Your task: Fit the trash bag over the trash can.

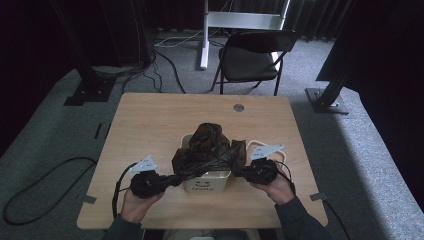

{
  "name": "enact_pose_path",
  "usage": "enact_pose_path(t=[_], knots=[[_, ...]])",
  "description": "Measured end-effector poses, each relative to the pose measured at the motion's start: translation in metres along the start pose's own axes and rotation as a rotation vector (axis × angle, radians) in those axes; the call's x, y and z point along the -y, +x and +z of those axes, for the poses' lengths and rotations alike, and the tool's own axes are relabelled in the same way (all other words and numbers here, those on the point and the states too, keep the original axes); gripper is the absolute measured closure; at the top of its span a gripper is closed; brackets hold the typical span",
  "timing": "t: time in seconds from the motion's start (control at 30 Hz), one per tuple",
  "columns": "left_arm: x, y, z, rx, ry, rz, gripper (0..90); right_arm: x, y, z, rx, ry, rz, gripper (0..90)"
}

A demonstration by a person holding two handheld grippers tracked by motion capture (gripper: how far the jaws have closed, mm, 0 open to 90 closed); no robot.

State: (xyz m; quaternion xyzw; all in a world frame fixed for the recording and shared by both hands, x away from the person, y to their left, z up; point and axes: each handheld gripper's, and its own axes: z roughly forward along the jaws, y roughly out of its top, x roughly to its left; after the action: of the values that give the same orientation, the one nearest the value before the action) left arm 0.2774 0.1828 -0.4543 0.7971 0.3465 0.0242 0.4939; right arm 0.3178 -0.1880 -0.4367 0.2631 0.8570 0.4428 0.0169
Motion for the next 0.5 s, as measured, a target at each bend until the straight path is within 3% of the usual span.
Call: enact_pose_path(t=[0.2, 0.37, 0.5], knots=[[-0.001, 0.002, 0.005, -0.002, -0.012, -0.006, 88.0, -0.001, -0.004, 0.0, 0.03, -0.014, 0.023, 87.4], [-0.001, 0.004, 0.009, -0.007, -0.014, -0.011, 87.5, -0.001, -0.009, -0.001, 0.071, -0.021, 0.032, 76.7], [-0.001, 0.007, 0.015, -0.018, -0.004, -0.018, 87.1, -0.001, -0.011, -0.003, 0.091, -0.033, 0.04, 74.9]])
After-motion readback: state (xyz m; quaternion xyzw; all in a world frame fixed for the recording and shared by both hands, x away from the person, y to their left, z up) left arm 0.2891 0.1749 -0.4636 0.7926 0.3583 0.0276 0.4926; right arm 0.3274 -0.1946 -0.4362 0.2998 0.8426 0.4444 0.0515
